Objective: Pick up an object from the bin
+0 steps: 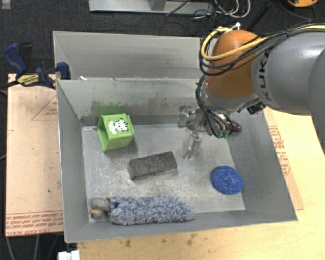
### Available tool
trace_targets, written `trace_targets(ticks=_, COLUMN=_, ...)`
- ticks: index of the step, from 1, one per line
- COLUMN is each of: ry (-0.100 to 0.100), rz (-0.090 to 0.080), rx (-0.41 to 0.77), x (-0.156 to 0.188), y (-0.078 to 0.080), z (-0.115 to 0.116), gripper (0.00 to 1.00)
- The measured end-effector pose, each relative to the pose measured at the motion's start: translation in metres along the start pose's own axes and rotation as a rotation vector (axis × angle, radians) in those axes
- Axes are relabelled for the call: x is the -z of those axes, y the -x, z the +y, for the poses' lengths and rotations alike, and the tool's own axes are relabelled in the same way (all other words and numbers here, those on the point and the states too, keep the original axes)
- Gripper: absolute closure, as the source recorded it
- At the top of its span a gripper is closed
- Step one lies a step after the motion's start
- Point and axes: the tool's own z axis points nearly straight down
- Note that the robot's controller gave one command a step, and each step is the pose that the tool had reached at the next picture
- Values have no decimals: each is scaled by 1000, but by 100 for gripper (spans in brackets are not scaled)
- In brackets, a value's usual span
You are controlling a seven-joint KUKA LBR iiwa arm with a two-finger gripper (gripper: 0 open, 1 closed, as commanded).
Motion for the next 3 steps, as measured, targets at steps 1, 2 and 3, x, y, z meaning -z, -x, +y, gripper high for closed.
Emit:
trace_targets(ticks=1, ry=-3, rz=-18, rx=-19, x=-24, y=-27, z=32, gripper=0)
trace_targets(ticks=2, ry=-1, rz=-9, rx=-35, x=-68, y=-23, z=70, gripper=0)
trace_targets(ticks=3, ry=-1, rz=-9, rx=-218, x=-78, y=-41, z=59, gripper=100)
